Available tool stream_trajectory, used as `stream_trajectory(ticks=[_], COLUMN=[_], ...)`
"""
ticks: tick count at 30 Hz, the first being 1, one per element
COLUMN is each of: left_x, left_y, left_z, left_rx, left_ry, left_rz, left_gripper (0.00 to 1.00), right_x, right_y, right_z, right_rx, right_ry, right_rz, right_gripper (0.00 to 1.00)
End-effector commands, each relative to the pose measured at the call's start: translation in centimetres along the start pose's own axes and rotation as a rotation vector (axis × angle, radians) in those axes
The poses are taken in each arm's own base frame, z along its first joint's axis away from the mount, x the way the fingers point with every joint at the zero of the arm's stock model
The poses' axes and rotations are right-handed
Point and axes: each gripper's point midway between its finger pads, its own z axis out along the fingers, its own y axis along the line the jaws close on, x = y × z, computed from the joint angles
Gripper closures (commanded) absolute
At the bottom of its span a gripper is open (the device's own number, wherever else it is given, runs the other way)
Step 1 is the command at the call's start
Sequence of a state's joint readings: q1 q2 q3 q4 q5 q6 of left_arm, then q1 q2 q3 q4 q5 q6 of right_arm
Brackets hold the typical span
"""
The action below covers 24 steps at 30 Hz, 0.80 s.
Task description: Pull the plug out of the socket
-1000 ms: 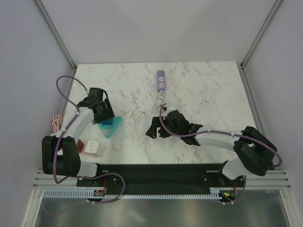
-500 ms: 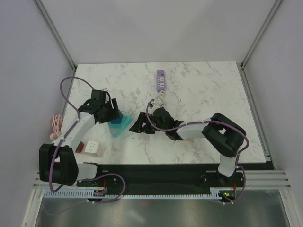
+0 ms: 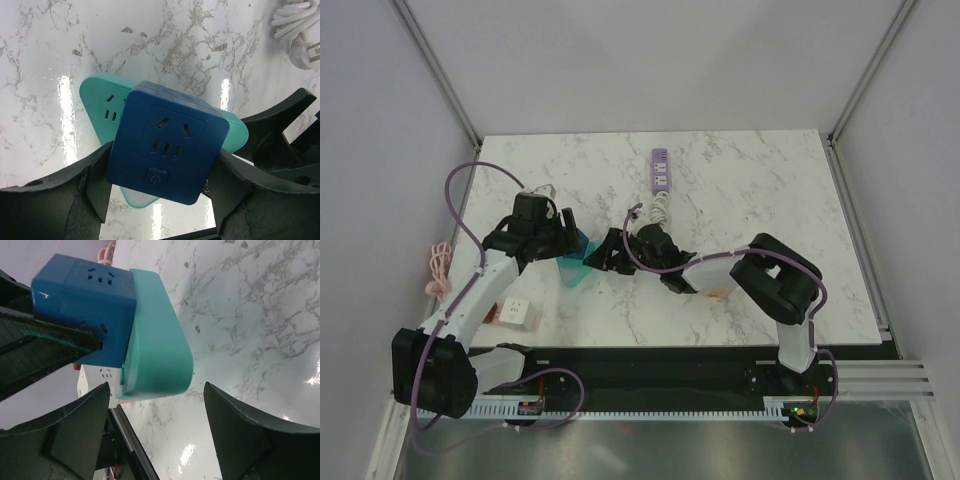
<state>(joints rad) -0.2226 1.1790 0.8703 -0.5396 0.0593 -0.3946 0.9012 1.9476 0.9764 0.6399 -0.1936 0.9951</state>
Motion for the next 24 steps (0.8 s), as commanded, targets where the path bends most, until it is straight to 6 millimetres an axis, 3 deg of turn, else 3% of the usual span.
stream_trajectory(ticks=[1, 10, 19, 22, 24], left_x=[-2.0, -2.1, -1.5, -1.5, -1.5], left_y=[-1.4, -1.5, -1.7, -1.8, -1.6], left_z=[-0.7, -0.8, -0.1, -0.2, -0.2], left_rx=[0.052, 0.06, 0.078, 0.08, 0.072], left_ry=[-0.091, -0.095, -0.066, -0.067, -0.071], left_rz=[0.025, 0.027, 0.029, 0.03, 0.033], left_gripper=[0.98, 0.98, 0.98, 0.98, 0.98], right_x=[-2.3, -2.7, -3.6, -3.6, -3.6], right_y=[2.6, 0.5, -0.5, -0.2, 0.5], right_z=[0.9, 1.8, 2.7, 2.6, 2.3], right_rx=[-0.079, -0.059, -0.101, -0.155, -0.196], right_ry=[-0.082, -0.094, -0.1, -0.1, -0.101], right_rz=[-0.022, -0.01, 0.045, 0.045, 0.023], right_gripper=[0.18, 0.29, 0.51, 0.49, 0.4])
